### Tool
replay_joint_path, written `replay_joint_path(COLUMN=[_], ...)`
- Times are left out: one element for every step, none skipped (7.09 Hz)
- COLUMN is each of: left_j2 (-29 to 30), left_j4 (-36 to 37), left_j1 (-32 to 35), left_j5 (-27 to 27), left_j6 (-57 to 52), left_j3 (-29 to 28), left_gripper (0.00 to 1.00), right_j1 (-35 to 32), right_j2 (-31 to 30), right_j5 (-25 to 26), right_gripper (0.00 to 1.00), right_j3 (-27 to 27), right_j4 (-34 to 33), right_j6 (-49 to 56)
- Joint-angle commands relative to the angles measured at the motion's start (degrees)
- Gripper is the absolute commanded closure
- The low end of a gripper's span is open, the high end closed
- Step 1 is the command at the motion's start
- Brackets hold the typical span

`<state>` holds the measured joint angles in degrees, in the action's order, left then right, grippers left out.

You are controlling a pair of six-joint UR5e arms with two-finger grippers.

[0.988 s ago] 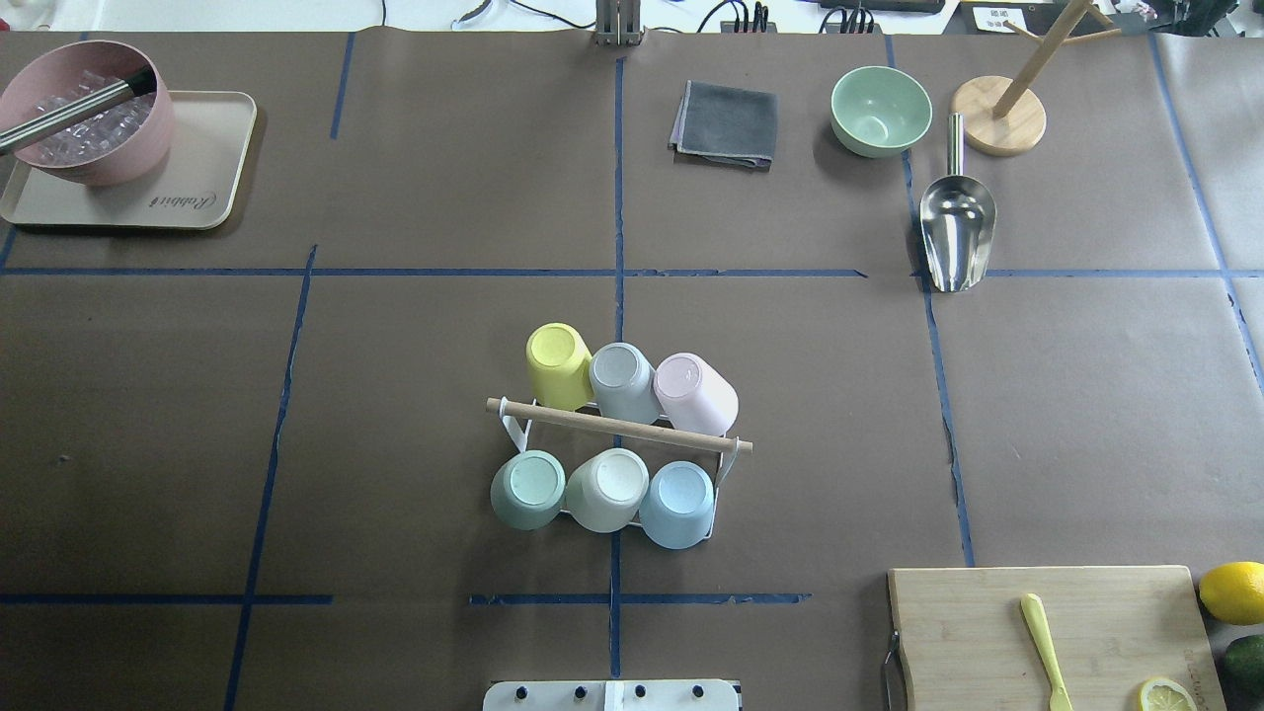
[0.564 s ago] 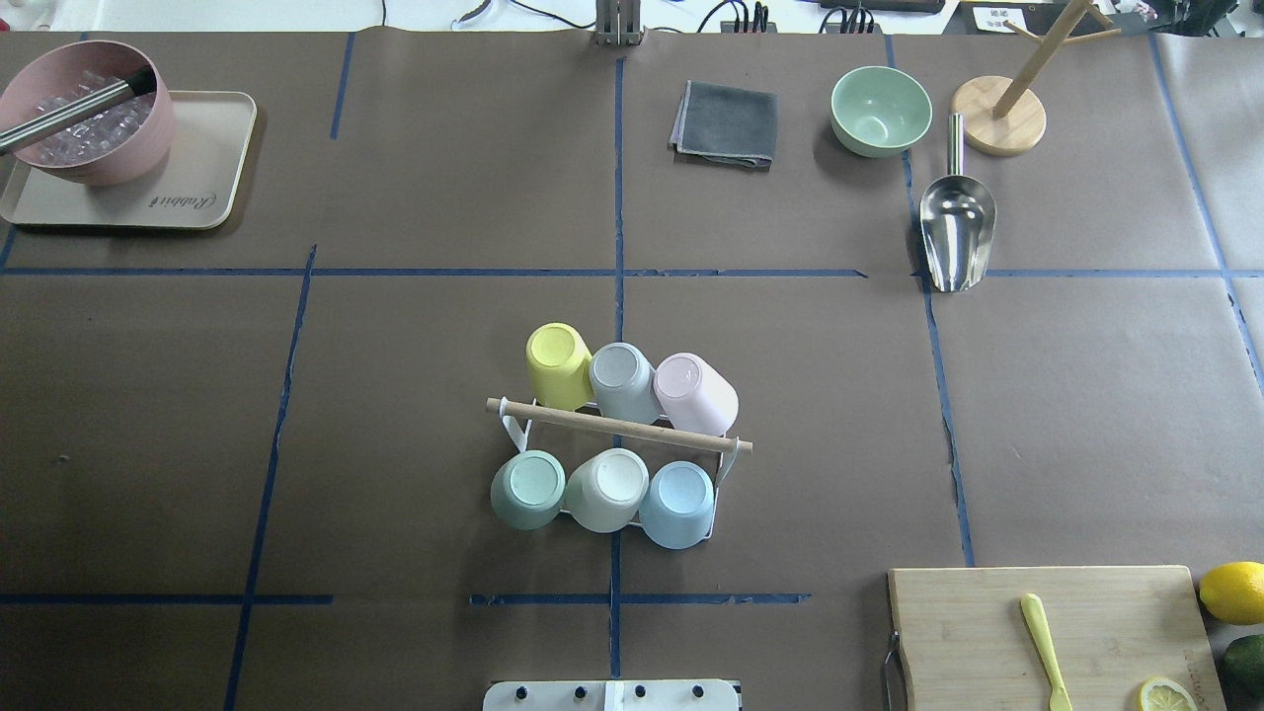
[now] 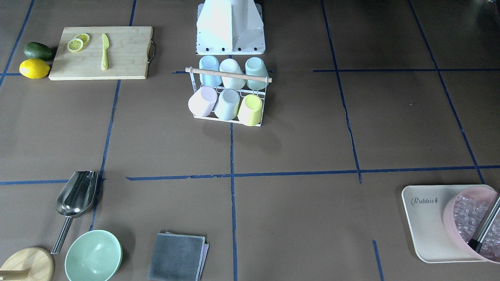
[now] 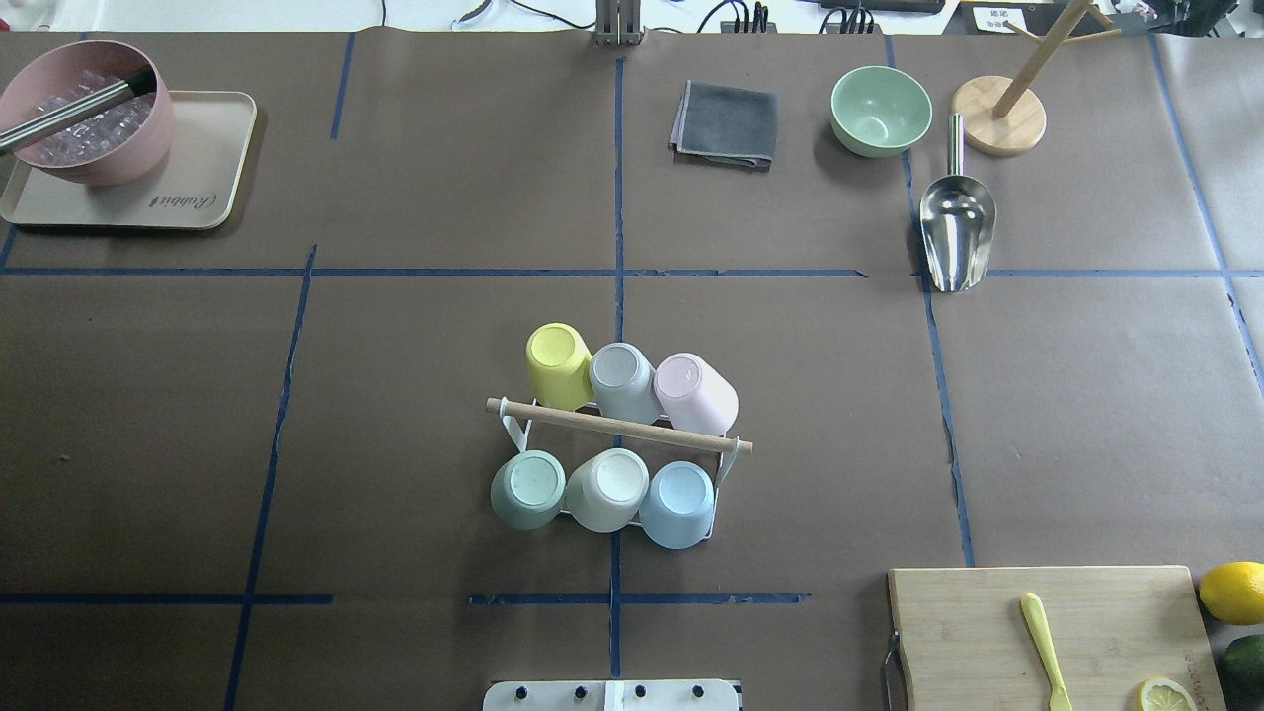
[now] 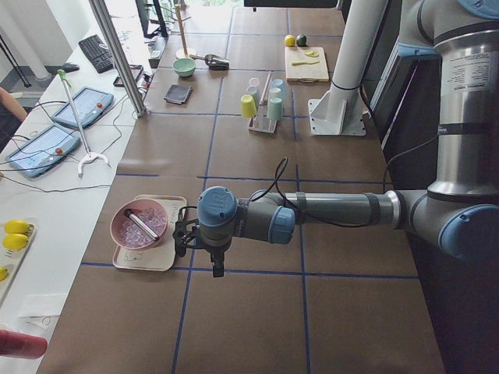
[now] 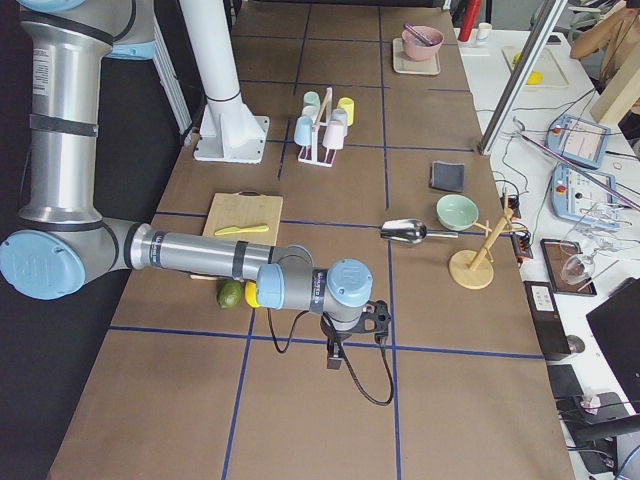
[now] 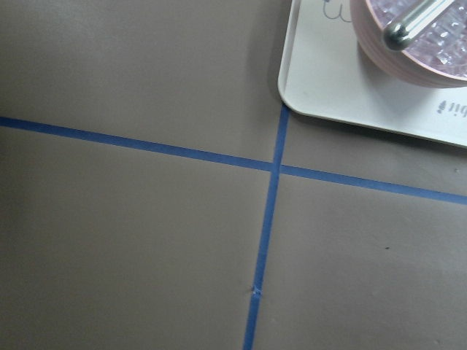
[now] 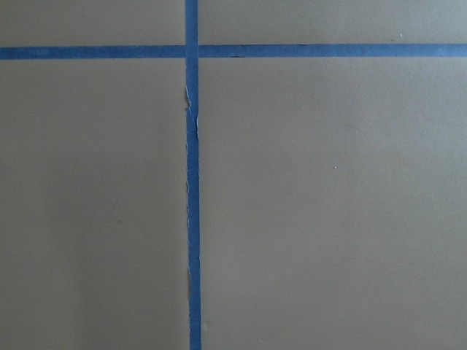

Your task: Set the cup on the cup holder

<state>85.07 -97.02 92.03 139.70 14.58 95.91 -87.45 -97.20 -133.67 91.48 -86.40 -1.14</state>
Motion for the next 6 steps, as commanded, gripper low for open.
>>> replay_joint_path(left_j2=[-2.7,-2.7,-2.7,-2.7,-2.7,-1.9], left_j4=[2.0,2.1,2.1,2.1,3.4,10.8], left_j1=[0.2,0.2,0.0,-0.5,-0.9,-0.8], left_j5=[0.4,0.4,0.4,0.5,0.4,-0.3], left_j6=[-4.5,-8.0,-8.3,-8.6,-13.0,-17.1], left_j3=[3.1,3.1,3.2,3.4,3.2,3.4], left_gripper=[0.0,0.0,0.0,0.0,0.0,0.0], right_j1=[0.0,0.0,0.0,0.0,0.0,0.0], right_j2=[0.0,0.0,0.0,0.0,0.0,0.0], right_j5=[0.1,0.1,0.1,0.1,0.1,0.1], right_gripper=[0.0,0.0,0.0,0.0,0.0,0.0], right_j3=[0.0,0.0,0.0,0.0,-0.1,0.0], right_j4=[0.0,0.0,0.0,0.0,0.0,0.1], right_j6=[0.0,0.0,0.0,0.0,0.0,0.0])
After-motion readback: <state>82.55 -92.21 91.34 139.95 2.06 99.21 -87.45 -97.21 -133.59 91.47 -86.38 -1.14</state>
